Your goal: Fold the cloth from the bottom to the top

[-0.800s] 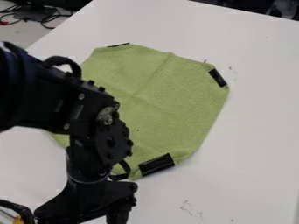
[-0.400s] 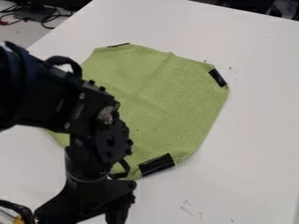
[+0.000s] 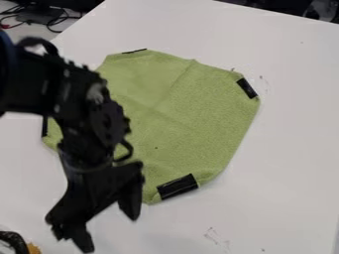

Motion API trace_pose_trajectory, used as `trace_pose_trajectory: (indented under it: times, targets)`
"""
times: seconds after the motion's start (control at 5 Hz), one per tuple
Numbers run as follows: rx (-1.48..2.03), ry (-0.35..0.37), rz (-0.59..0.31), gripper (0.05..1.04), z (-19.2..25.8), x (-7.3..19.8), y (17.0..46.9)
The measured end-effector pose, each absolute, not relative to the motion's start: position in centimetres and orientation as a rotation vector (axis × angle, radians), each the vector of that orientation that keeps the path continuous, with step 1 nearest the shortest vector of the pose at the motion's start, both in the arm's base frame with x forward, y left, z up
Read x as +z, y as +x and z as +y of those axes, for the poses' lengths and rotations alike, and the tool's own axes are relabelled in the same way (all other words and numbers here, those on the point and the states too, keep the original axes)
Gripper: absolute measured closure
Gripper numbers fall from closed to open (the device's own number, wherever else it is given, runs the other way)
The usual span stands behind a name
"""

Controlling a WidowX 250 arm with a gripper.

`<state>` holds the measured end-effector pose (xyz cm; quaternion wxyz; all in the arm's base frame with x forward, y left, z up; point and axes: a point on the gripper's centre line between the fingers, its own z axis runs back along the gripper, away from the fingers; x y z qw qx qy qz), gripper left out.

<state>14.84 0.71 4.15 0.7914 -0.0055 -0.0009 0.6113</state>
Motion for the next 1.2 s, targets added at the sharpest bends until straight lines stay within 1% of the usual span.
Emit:
trace_pose_trajectory:
  times: [0.2, 0.4, 0.6, 0.8, 1.2]
  targets:
    - [1.549, -0.017, -0.017, 0.085, 2.2, 4.1, 16.6]
    - [1.651, -0.027, -0.071, 0.085, 3.1, 3.4, 18.0]
    - [1.728, -0.007, -0.104, 0.085, 3.8, 2.8, 18.8]
    - [1.752, -0.045, -0.089, 0.085, 3.8, 1.8, 19.3]
    - [1.769, -0.018, -0.048, 0.084, 3.3, 0.3, 20.1]
